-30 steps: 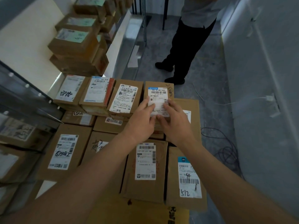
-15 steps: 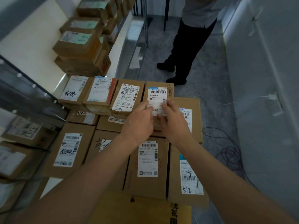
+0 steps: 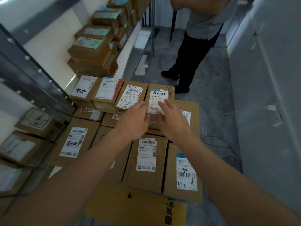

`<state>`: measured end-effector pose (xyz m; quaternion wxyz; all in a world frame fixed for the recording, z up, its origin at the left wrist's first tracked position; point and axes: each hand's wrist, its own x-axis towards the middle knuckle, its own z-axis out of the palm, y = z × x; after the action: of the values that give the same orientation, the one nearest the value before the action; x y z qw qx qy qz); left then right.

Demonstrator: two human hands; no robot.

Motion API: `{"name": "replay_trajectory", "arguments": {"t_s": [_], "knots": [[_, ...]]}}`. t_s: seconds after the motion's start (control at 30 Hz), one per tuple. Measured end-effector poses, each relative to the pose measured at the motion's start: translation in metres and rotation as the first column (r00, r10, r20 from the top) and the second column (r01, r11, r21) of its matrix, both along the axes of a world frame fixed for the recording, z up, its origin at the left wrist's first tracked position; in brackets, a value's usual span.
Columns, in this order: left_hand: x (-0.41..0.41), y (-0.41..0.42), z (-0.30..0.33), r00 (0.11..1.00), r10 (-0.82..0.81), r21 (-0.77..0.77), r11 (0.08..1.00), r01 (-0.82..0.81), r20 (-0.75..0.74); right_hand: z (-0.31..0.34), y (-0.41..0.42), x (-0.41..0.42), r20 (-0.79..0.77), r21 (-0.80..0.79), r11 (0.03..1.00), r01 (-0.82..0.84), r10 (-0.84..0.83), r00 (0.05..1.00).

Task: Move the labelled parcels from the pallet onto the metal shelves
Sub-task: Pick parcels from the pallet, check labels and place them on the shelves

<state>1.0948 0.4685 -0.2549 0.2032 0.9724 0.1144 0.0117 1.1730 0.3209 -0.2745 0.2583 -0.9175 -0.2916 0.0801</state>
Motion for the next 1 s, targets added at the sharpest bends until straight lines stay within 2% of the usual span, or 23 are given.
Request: {"name": "replay_trajectory", "arguments": {"t_s": [0.27,0.47,0.57,0.83,1.0], "knots": [[-0.054,0.016,0.027,0.986,0.16,0.011,0.987,-0.16,0.047,0.041,0.02,-0.038,0.135,-0.043,0.981,-0.188,0.192,0.972],[-0.124,0.028,0.046,0.955,0.292,0.019,0.956,-0.294,0.055,0.063,0.043,-0.089,0.16,-0.061,0.945,-0.322,0.327,0.931],[-0.167,0.03,0.054,0.934,0.35,0.037,0.935,-0.354,0.075,0.075,0.051,-0.119,0.222,-0.03,0.917,-0.398,0.395,0.892],[-0.295,0.013,0.068,0.838,0.539,-0.01,0.842,-0.54,0.083,0.086,0.06,-0.207,0.264,-0.009,0.817,-0.577,0.558,0.786],[-0.372,-0.02,0.08,0.78,0.617,0.03,0.782,-0.623,0.107,0.097,0.043,-0.28,0.279,-0.014,0.697,-0.717,0.691,0.667]]}}
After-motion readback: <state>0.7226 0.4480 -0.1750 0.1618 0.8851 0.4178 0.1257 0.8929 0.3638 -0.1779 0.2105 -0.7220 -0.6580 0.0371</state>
